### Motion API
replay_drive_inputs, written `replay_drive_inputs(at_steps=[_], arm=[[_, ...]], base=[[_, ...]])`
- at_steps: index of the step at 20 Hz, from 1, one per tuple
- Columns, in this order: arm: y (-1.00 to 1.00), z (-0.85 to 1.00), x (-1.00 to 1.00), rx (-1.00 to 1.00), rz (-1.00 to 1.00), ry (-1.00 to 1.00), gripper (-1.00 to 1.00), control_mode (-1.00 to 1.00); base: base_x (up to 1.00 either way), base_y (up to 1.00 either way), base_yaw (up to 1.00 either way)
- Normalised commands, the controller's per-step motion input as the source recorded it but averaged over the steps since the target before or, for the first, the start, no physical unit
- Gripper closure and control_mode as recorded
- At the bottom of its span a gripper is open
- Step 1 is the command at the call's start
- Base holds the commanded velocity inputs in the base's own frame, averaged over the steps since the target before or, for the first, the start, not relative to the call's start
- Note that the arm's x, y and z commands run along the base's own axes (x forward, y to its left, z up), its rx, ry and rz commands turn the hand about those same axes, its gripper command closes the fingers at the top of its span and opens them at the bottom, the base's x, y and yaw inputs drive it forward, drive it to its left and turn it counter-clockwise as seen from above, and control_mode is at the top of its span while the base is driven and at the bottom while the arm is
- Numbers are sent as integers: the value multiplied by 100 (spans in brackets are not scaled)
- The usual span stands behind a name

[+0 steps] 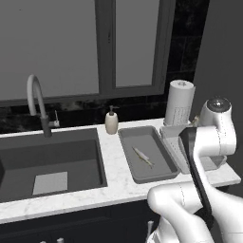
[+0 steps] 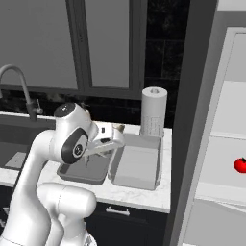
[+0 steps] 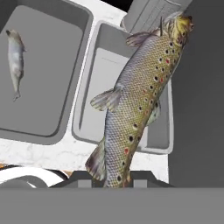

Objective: Place one tomato and one fish in each tupperware on the nearby counter, to pack two identical lunches.

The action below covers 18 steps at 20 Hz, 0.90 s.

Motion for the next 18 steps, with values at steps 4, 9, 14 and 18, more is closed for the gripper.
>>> replay_drive_inputs(at_steps=[4, 9, 14, 18], arm=[[-30, -42, 40, 0, 1, 5, 100, -100], [-24, -34, 38, 0, 0, 2, 100, -100], [-18, -33, 30, 0, 5, 0, 100, -100], [-7, -17, 20, 0, 20, 4, 100, -100]], base=[[0, 0, 0], [0, 0, 0], [0, 0, 0], [0, 0, 0]])
